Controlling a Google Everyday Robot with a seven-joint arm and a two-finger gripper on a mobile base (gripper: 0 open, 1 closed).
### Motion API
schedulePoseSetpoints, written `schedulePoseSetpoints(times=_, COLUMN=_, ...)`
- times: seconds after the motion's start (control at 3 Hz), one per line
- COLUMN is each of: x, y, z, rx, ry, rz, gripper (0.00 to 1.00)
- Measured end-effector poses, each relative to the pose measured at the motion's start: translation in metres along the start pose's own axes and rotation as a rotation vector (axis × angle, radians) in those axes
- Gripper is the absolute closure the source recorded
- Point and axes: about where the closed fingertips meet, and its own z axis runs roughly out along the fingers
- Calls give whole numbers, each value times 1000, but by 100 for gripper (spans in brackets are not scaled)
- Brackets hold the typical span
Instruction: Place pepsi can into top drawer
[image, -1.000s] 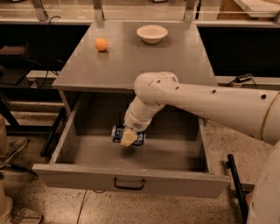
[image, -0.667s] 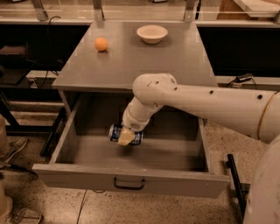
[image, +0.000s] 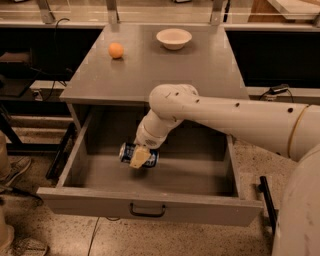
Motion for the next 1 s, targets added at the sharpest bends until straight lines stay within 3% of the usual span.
schedulePoseSetpoints(times=0.33, x=-1, y=1, z=-2, rx=3, ry=-1, rz=-2, gripper=0)
schedulePoseSetpoints(times=0.67, x=14, y=16, z=-20, rx=23, ry=24, rz=40, gripper=0)
schedulePoseSetpoints(times=1.0, x=46, y=45, z=-55, rx=47, ry=71, rz=119, gripper=0)
